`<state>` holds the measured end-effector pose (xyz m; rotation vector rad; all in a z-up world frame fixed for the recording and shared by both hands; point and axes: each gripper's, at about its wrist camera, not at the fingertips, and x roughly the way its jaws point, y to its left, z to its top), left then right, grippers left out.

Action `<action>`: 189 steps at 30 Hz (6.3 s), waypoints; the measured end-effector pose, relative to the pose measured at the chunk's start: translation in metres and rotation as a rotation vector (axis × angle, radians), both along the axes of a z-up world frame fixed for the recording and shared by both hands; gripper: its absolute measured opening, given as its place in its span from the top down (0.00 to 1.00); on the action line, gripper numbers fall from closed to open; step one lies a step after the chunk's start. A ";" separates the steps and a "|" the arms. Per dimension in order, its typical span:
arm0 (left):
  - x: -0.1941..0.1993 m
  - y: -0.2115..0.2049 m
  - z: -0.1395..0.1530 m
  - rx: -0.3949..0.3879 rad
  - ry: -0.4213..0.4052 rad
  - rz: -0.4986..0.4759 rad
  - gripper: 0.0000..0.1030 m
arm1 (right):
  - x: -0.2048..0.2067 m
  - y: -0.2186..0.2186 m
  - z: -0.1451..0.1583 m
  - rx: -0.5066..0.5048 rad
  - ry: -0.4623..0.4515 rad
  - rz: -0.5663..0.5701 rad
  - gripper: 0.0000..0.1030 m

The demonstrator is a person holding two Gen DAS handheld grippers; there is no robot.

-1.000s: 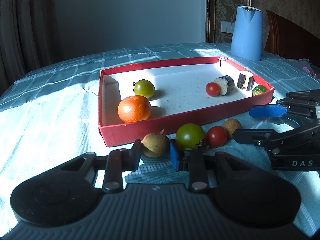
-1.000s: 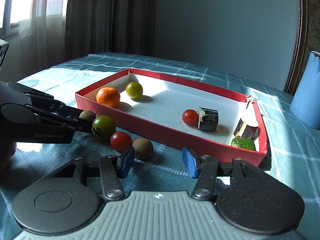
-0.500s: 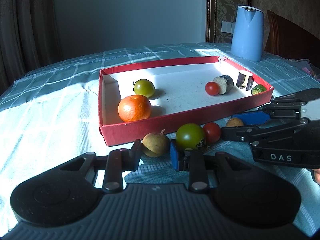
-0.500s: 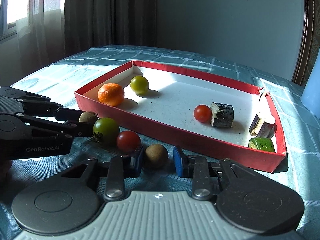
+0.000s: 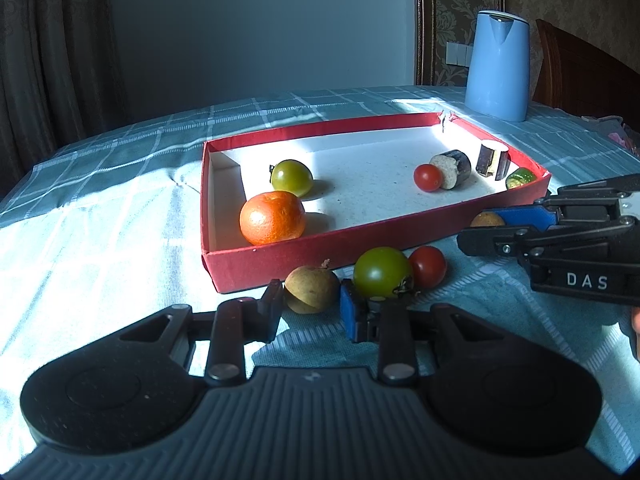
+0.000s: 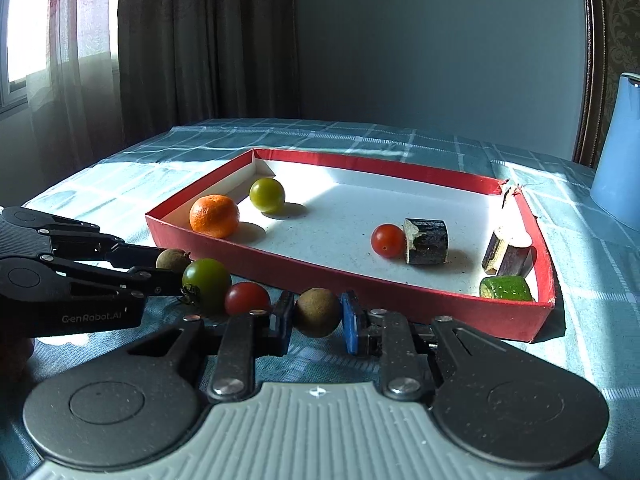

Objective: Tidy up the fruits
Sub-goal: 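Grasp a brown kiwi with the left tool while the right tool grasps another kiwi, then carry both kiwis with both tools over into the red box, then open both tools to release the kiwis inside the box, then move both tools out of the box toward the dark green and red tomatoes, then grasp the dark green tomato with the left tool while the right tool grasps the red cherry tomato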

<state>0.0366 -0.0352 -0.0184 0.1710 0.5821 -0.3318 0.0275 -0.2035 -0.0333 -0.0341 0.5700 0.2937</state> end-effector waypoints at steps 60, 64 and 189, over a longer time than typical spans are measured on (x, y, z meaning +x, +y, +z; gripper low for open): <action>0.086 -0.068 0.009 0.000 0.035 0.039 0.73 | 0.139 -0.013 0.000 -0.075 0.081 -0.188 0.76; 0.082 -0.067 0.009 0.013 0.007 0.046 0.60 | 0.138 -0.014 -0.001 -0.094 0.079 -0.193 0.75; 0.007 -0.034 0.000 -0.070 0.049 0.106 0.41 | -0.002 -0.024 -0.006 0.013 0.076 -0.138 0.75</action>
